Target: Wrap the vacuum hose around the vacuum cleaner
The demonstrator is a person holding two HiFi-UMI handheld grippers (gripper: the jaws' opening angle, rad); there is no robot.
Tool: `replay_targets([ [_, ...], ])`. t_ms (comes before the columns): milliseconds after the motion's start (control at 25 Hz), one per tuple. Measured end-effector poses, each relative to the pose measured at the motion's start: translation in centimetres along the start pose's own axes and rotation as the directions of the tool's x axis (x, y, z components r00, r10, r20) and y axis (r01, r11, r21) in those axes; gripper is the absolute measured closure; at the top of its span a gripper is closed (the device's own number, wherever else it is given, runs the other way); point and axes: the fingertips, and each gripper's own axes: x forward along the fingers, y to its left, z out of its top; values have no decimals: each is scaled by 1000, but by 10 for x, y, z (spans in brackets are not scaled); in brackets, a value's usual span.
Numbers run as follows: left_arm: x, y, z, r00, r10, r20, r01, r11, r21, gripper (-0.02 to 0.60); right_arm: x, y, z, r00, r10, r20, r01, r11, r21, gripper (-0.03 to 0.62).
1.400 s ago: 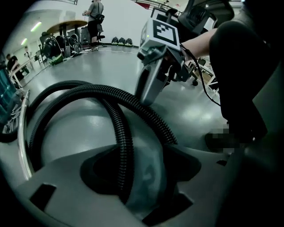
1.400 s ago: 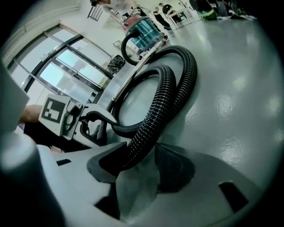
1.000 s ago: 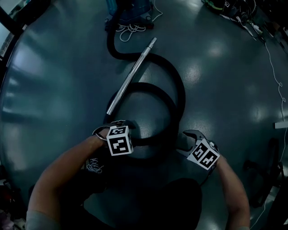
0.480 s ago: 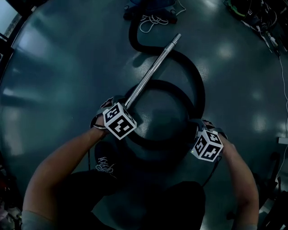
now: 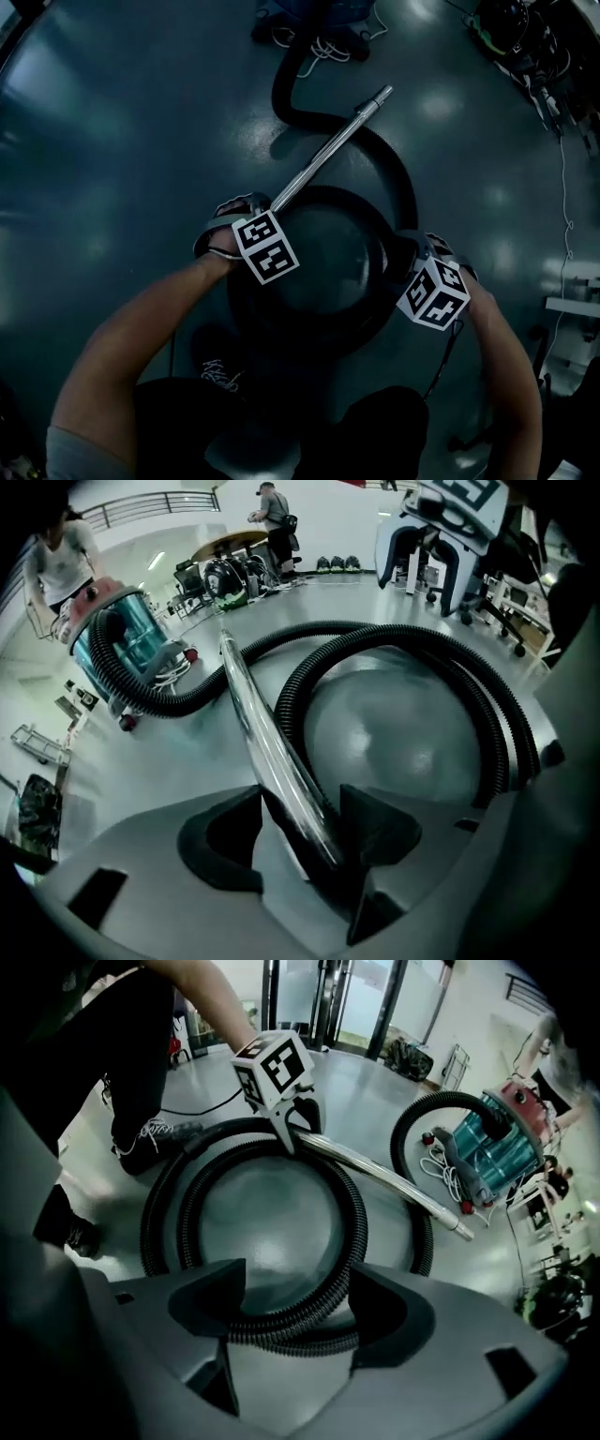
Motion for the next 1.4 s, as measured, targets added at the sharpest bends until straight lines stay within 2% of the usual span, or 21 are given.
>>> replay_targets([
  [160,8,34,22,999,-29,39,25,993,112,314,-44,-44,-2,992,16,-122,-13,1000,27,252],
  [280,14,42,36,995,-51,83,37,986,160,318,-62,-84,-6,992,-16,-124,27,996,90,252],
  [360,22,48,48,993,-60,101,38,978,207,318,-54,-111,-13,994,-53,-100,66,989,130,252],
  [480,37,59,77,990,-56,129,15,954,300,318,-28,-155,-37,990,-121,-78,131,981,141,252],
  [640,49,57,116,990,-54,128,-4,910,415,327,-3,-196,-71,986,-154,-64,161,978,132,252],
  [760,56,56,137,993,-39,113,-19,884,468,335,12,-213,-86,989,-138,-51,142,986,86,252],
  [880,55,47,163,985,-116,127,40,872,487,344,28,-228,-99,990,-129,-55,128,992,-20,252],
  [1000,58,45,188,973,-177,149,77,855,513,347,49,-250,-110,990,-136,-40,134,989,-64,252],
  [1160,69,43,221,978,-142,152,29,816,578,358,66,-254,-142,994,-84,-64,77,991,-111,252],
  [1240,67,45,235,984,-91,150,-11,821,570,368,67,-255,-157,996,-44,-79,32,988,-154,252],
  [1320,64,49,244,988,-45,151,-41,852,522,379,71,-259,-170,996,-18,-89,1,982,-190,256],
  [1400,65,56,253,988,-10,153,-61,890,451,379,73,-266,-180,996,-38,-79,19,974,-226,410],
])
